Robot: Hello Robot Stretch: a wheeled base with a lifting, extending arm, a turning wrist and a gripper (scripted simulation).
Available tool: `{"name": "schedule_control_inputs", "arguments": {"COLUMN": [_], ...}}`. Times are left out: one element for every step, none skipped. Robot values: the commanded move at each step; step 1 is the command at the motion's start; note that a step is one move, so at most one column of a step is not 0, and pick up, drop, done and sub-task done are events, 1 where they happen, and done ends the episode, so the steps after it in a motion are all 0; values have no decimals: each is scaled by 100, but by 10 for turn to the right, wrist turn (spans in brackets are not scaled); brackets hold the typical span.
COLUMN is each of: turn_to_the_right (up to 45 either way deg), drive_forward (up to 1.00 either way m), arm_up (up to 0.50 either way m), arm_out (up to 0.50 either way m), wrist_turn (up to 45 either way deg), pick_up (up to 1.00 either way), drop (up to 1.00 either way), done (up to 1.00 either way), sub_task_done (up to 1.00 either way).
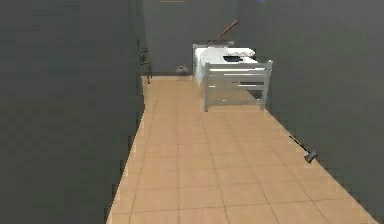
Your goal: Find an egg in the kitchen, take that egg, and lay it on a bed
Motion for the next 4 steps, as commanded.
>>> {"name": "schedule_control_inputs", "arguments": {"turn_to_the_right": [-30,0,0,0], "drive_forward": [0,100,100,100], "arm_up": [0,0,0,0], "arm_out": [0,0,0,0], "wrist_turn": [0,0,0,0], "pick_up": [0,0,0,0], "drop": [0,0,0,0], "done": [0,0,0,0], "sub_task_done": [0,0,0,0]}}
